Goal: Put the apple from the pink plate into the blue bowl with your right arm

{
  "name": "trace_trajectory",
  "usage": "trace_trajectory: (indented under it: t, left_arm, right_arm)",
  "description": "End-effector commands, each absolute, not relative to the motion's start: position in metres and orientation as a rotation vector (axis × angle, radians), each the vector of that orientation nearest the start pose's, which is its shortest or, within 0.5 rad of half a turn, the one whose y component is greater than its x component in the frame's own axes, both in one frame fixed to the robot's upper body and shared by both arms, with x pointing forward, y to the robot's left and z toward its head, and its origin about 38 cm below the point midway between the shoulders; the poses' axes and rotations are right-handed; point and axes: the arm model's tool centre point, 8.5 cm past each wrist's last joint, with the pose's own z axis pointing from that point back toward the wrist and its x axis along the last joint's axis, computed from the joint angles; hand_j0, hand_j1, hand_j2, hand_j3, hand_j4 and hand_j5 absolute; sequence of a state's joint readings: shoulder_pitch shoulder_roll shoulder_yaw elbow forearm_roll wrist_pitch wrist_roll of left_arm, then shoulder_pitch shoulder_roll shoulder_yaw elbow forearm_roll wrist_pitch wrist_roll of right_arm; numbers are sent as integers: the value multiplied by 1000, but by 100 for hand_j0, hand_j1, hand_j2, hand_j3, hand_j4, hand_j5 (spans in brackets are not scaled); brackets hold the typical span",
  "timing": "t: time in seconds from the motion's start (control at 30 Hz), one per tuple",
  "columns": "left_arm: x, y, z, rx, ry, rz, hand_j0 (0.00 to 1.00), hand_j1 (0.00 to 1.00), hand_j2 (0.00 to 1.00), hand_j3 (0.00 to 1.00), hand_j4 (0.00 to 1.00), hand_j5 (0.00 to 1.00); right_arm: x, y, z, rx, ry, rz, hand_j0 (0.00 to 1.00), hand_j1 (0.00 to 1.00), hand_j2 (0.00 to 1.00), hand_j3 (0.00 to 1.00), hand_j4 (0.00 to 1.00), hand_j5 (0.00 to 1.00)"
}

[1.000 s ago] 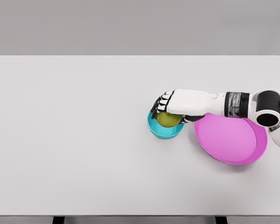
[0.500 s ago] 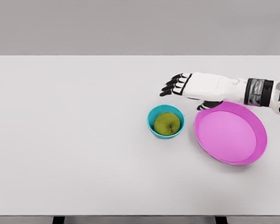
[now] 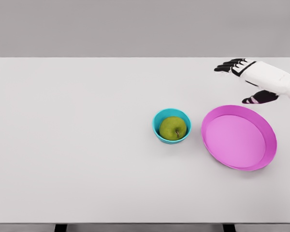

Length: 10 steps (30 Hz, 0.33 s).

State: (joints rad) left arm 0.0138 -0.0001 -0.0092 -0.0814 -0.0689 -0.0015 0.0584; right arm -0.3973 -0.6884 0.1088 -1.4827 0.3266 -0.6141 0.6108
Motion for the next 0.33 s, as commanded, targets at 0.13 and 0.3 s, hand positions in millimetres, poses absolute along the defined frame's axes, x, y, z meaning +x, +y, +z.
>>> trace_trajectory:
  t: [0.13,0.3]
  left_arm:
    - [20,276,-262,147,-68,-79,100,100,100,100,100,100]
    - [43,276,-261,150,-114,-92,100,100,100,100,100,100]
  right_arm:
    - [429,-347,232,-457,-1721,1568,100,100,100,100,100,100]
    - [433,-351,219,-456,-1676,1559,100,100,100,100,100,100]
